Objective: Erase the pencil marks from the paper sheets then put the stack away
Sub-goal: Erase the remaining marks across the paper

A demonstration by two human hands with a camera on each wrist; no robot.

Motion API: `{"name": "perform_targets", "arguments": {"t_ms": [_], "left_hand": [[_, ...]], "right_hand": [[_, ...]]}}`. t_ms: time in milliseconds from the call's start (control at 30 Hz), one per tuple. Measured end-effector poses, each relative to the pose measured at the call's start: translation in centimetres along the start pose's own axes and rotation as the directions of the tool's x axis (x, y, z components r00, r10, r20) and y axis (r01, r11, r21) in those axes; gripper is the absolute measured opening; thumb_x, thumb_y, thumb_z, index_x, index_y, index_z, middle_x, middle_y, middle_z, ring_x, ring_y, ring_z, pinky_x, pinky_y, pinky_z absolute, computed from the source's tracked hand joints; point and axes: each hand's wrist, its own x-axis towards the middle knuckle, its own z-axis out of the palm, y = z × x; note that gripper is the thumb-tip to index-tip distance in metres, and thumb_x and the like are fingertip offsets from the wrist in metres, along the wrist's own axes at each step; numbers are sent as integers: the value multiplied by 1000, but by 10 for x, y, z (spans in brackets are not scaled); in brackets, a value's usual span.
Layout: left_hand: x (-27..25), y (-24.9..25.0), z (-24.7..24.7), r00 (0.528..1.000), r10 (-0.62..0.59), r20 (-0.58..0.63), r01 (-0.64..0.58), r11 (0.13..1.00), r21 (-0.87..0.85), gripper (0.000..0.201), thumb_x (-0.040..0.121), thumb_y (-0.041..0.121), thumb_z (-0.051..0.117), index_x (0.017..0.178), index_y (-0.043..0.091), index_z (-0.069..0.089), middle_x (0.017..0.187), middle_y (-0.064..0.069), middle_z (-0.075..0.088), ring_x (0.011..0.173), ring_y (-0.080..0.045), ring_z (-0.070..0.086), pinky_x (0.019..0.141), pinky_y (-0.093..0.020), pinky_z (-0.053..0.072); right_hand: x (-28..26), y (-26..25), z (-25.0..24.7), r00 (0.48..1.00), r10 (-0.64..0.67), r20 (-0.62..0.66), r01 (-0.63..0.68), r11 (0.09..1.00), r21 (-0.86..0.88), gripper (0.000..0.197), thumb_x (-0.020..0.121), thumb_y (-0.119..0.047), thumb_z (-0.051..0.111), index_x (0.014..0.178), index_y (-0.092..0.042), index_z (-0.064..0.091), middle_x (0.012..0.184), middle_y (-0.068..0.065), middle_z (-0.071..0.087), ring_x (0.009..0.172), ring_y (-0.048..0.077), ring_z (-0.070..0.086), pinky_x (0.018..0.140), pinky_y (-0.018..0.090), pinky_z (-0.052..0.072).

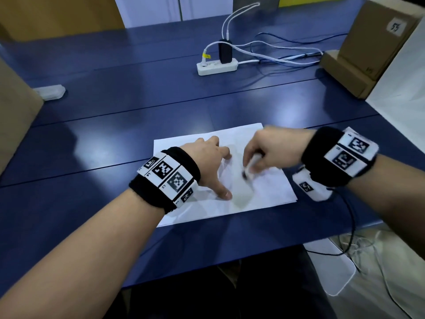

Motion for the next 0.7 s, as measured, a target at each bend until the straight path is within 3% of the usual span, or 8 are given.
{"name": "perform_targets", "arguments": {"t_ms": [100,200,300,433,500,567,633,700], "left_hand": [[0,1,0,1000,-1,-2,1,1000,2,106,52,79,74,142,38,37,126,5,39,114,-22,44,78,-40,48],[0,0,1,1000,-2,-7,2,1000,-3,107,50,80,74,141,38,38,126,5,39,112,-22,44,77,-39,47],[1,1,1,1000,-2,-7,2,1000,-11,107,49,80,75,140,38,39,124,6,40,111,-22,45,78,-40,49],[1,2,0,1000,-3,-6,3,1000,-6,106,51,79,75,141,38,38,126,5,39,113,-23,45,77,-39,48],[1,2,1,1000,0,-9,0,1000,2,106,52,79,74,142,38,37,127,5,39,114,-23,45,75,-38,45],[0,1,1,1000,1,-10,-1,1000,4,106,52,79,74,143,37,37,127,4,39,114,-23,44,74,-38,45],[0,1,1,1000,0,-8,0,1000,1,107,51,79,75,142,37,37,127,5,39,113,-23,44,76,-40,48],[1,2,1,1000,0,-8,0,1000,3,108,50,79,75,142,37,37,126,5,39,114,-23,44,77,-41,49]], "right_hand": [[8,12,-3,985,47,-166,-51,998,-21,16,81,-38,74,94,-28,74,84,-6,71,75,6,55,81,36,54],[-12,1,2,999,-29,26,29,1000,4,11,79,-31,76,90,-29,75,75,-9,71,66,4,59,66,20,51],[-22,-7,6,981,-58,185,51,998,45,12,78,-32,77,90,-31,76,71,-2,72,56,7,59,59,27,52],[2,8,-4,990,57,-132,-58,998,2,15,80,-38,76,88,-27,74,78,-5,71,77,16,65,72,36,56],[2,11,-5,981,73,-181,-74,997,-2,15,81,-38,75,89,-26,74,80,-6,71,78,10,63,73,30,54],[-10,3,-3,1000,17,-12,-17,1000,5,10,80,-31,77,90,-26,75,74,-6,71,62,2,59,59,15,45],[-22,-7,2,979,-38,199,29,998,48,10,79,-26,79,89,-25,76,67,0,68,43,4,52,46,13,39],[-21,-9,2,979,-50,200,42,998,41,11,79,-26,79,90,-25,77,66,0,68,42,4,53,45,15,41]]}}
